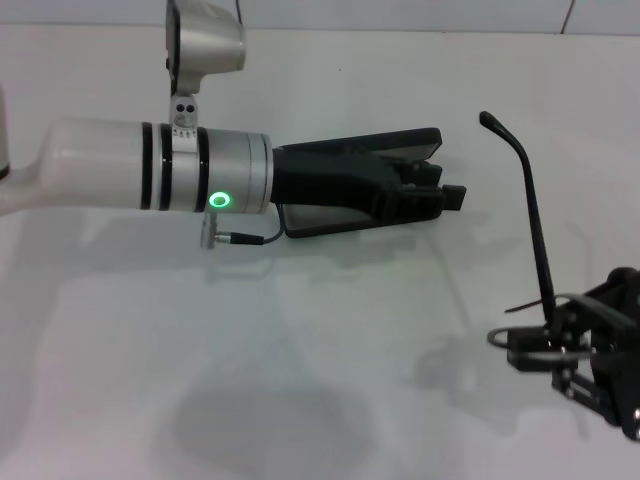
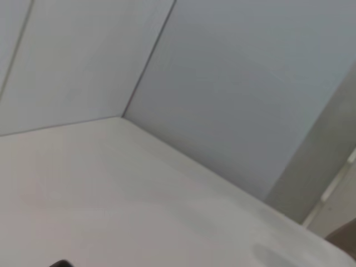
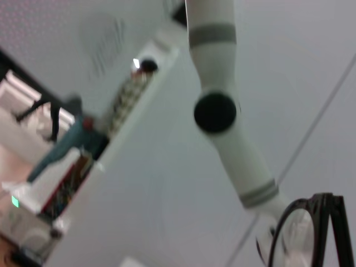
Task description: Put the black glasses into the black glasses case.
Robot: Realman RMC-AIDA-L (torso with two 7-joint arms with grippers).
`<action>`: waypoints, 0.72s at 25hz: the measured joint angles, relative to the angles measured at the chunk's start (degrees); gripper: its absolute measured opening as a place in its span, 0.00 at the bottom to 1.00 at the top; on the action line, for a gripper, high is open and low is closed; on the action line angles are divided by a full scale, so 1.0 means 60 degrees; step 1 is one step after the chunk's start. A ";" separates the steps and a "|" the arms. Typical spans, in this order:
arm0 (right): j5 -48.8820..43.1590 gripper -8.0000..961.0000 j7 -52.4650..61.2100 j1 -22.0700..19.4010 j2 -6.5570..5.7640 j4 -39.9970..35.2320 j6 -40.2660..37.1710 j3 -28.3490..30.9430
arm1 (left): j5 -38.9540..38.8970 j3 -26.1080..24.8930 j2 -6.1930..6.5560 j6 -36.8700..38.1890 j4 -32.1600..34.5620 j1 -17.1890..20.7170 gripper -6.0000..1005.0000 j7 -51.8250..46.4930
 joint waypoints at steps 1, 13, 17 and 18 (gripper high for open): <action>0.0069 0.06 -0.0076 0.0083 0.0016 0.0189 -0.0222 -0.0052 | 0.0008 -0.0003 -0.0018 -0.0065 0.0005 0.0000 0.49 0.0005; 0.0450 0.07 0.1221 0.2110 0.0052 0.3347 0.1144 -0.0821 | -0.1510 0.0040 -0.0275 -0.0233 0.0010 0.0138 0.49 0.1732; 0.0460 0.07 0.2525 0.2264 0.0044 0.3389 0.1832 -0.0769 | -0.2198 0.0039 -0.0263 0.0523 0.0054 0.0598 0.49 0.2692; 0.0463 0.07 0.2886 0.2293 0.0023 0.3358 0.1966 -0.0770 | -0.2273 0.0040 -0.0263 0.0639 0.0056 0.0664 0.49 0.2823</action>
